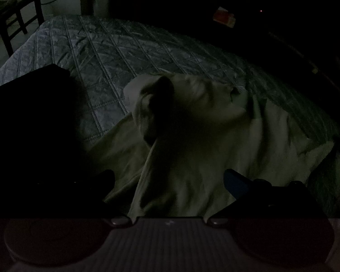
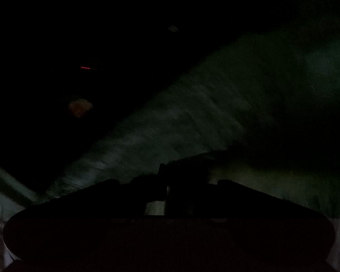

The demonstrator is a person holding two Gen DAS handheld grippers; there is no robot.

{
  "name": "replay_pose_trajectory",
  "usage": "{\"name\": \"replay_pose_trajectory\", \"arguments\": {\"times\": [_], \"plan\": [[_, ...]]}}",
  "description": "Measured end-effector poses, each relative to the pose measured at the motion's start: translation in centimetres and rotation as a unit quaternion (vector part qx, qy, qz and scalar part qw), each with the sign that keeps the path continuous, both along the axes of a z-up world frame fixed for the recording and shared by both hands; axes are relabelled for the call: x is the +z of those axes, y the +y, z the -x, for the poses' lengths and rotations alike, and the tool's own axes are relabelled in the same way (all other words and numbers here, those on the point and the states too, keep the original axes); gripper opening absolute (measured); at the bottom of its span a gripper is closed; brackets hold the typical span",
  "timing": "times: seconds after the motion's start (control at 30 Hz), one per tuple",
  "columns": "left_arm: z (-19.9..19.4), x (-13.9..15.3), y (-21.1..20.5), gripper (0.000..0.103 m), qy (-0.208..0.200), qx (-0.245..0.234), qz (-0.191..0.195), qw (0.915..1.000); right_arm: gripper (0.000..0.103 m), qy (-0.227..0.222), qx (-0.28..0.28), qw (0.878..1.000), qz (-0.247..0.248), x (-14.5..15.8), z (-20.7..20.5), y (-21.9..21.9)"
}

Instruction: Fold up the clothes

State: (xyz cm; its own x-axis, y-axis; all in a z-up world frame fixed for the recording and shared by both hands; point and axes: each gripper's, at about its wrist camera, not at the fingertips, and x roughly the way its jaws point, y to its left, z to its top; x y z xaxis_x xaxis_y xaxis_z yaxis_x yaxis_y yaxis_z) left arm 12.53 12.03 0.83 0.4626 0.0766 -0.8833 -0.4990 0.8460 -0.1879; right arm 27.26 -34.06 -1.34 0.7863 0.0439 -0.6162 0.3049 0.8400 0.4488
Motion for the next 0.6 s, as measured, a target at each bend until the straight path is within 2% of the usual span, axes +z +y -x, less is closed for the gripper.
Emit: {"name": "replay_pose_trajectory", "arguments": {"times": [0.07,0.1,0.13,0.17,0.2,0.27,0.33,0.37,0.4,0.43,0.6], "plan": [[0.0,-0.1,-0.1,0.102,0.001,-0.001,0.0,1.0,0.003,-0.046,0.068,0.995,0.049,2.3,0.0,2.4],[0.0,-0.1,-0.1,0.102,0.002,-0.001,0.001,1.0,0.003,-0.073,0.109,0.988,0.077,3.4,0.5,3.9],[0.0,-0.1,0.0,0.102,0.002,0.0,0.001,1.0,0.003,-0.101,0.158,0.975,0.115,4.4,1.2,5.7],[0.0,-0.2,0.0,0.102,0.003,0.001,0.0,1.0,0.003,-0.127,0.22,0.953,0.165,4.9,2.4,7.9],[0.0,-0.2,0.0,0.102,0.003,0.003,0.001,1.0,0.004,-0.143,0.283,0.924,0.214,5.0,3.7,10.2],[0.0,-0.3,0.1,0.102,0.003,0.005,0.001,1.0,0.005,-0.147,0.394,0.857,0.297,3.9,7.2,14.1],[0.0,-0.2,0.1,0.102,0.002,0.007,0.0,1.0,0.01,-0.149,0.486,0.775,0.375,1.8,11.5,17.0],[0.0,-0.2,0.1,0.102,0.002,0.007,0.0,1.0,0.017,-0.146,0.528,0.734,0.401,0.6,13.4,18.0],[0.0,-0.2,0.1,0.102,0.002,0.007,0.0,1.0,0.026,-0.135,0.548,0.719,0.406,-0.2,14.4,18.2],[0.1,-0.2,0.1,0.102,0.002,0.006,-0.001,1.0,0.047,-0.12,0.542,0.728,0.402,-0.5,14.5,17.9],[0.2,-0.2,0.7,0.102,0.0,0.016,0.004,0.9999,0.051,-0.044,0.511,0.77,0.38,-1.8,15.1,16.7]]}}
